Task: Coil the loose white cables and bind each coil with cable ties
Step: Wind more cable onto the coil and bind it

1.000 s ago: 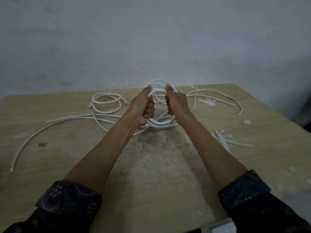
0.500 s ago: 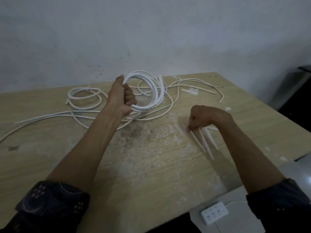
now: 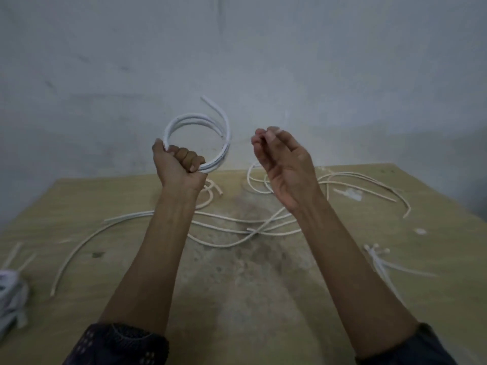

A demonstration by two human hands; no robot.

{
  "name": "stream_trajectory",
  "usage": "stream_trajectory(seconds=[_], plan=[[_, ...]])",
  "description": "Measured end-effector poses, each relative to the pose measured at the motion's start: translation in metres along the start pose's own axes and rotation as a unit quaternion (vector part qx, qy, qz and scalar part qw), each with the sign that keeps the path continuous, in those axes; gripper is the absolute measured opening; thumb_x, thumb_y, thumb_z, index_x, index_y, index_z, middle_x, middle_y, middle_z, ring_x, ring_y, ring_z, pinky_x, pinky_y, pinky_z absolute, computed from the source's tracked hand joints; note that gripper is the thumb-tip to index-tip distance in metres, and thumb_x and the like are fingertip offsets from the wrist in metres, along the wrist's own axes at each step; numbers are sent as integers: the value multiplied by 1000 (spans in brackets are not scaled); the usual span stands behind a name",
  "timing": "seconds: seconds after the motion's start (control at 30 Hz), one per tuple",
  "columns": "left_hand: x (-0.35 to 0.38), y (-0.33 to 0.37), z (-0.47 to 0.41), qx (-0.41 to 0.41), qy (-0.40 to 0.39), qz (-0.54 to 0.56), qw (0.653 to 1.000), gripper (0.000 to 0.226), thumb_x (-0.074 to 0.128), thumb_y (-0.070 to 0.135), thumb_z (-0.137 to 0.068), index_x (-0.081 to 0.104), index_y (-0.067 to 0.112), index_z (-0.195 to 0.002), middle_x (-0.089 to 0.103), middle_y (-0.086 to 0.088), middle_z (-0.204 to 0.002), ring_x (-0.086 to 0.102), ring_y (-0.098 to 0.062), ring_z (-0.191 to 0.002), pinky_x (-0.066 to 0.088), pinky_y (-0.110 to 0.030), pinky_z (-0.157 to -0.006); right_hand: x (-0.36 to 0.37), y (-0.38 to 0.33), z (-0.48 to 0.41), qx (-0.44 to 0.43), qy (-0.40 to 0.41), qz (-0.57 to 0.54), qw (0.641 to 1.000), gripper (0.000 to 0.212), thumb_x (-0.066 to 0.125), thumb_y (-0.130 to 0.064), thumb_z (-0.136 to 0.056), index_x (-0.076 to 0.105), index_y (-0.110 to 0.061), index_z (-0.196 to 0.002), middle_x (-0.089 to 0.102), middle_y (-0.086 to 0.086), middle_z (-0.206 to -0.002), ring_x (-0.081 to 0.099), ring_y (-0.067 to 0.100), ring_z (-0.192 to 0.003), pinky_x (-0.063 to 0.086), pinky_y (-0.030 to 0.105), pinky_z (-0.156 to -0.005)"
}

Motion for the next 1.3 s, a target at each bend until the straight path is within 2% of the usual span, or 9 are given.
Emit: stream_trajectory(seconds=[0.1, 0.2, 0.37, 0.47, 0.57, 0.7, 0.8, 0.97, 1.3], plan=[[2, 7, 1, 27, 2, 13, 1000, 49, 37, 42, -102, 25, 24, -58, 13, 7, -43, 12, -10, -33, 14, -15, -33, 10, 33, -4, 28, 25, -42, 998, 9, 59, 7, -91, 59, 0, -86, 73, 16, -89, 74, 22, -77, 61, 25, -71], [6, 6, 5, 38, -8, 6, 999, 49, 39, 44, -102, 24, 24, -60, 14, 7, -43, 13, -10, -33, 14, -17, -33, 13, 60, -6, -23, 103, 114, 988, 15, 73, -1, -87, 63, -7, -77, 73, 9, -87, 67, 15, -71, 51, 23, -62], [13, 3, 12, 41, -6, 12, 999, 50, 43, 46, -101, 23, 24, -60, 15, 7, -44, 12, -10, -34, 13, -16, -35, 15, 68, -7, -57, 131, 105, 984, 21, 77, -1, -83, 60, -7, -72, 74, 16, -101, 73, 17, -91, 61, 38, -81], [13, -7, 17, 58, 12, -19, 998, 51, 43, 48, -101, 24, 23, -60, 14, 5, -45, 12, -12, -34, 17, -16, -36, 18, 73, -5, -128, 157, 119, 972, 22, 74, 3, -85, 55, -4, -76, 73, 13, -85, 74, 18, -86, 61, 38, -75], [10, -15, 18, 54, 31, -18, 998, 52, 43, 47, -101, 24, 22, -59, 14, 5, -47, 12, -12, -35, 17, -16, -36, 13, 75, -6, -138, 188, 116, 966, 24, 76, 4, -83, 56, -4, -91, 68, 12, -77, 69, 14, -72, 60, 32, -66], [3, -16, 12, 37, 43, 10, 998, 50, 42, 45, -101, 23, 23, -61, 15, 6, -46, 13, -11, -35, 14, -16, -35, 9, 69, -7, -44, 222, 97, 969, 59, 83, -3, -77, 53, -8, -127, 70, 7, -78, 67, 16, -70, 50, 26, -60], [3, -14, 12, 33, 39, -2, 999, 49, 42, 45, -100, 25, 23, -61, 14, 6, -47, 13, -11, -36, 14, -17, -36, 14, 53, -9, -24, 192, 47, 980, 61, 81, 1, -77, 55, -1, -132, 68, 14, -89, 66, 16, -69, 49, 21, -57], [2, -9, 10, 27, 22, 5, 999, 49, 43, 45, -100, 24, 23, -60, 13, 6, -44, 12, -12, -34, 16, -16, -34, 10, 22, -13, -162, 93, 197, 962, 66, 80, -1, -80, 47, -9, -138, 75, 12, -83, 67, 22, -80, 57, 29, -66], [0, -6, 6, 3, 8, 15, 1000, 50, 44, 44, -99, 24, 23, -59, 13, 6, -44, 12, -12, -33, 15, -17, -33, -37, 16, -36, -52, 33, 283, 957, 49, 44, -2, -105, 23, -3, -149, 72, 16, -99, 75, 23, -86, 61, 30, -79]])
Point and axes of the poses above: each hand's wrist, its own z-axis away from the middle knuckle, its own x-axis out of the palm, y = z × x, the point moved 1 cm from there along -z, towards the middle knuckle
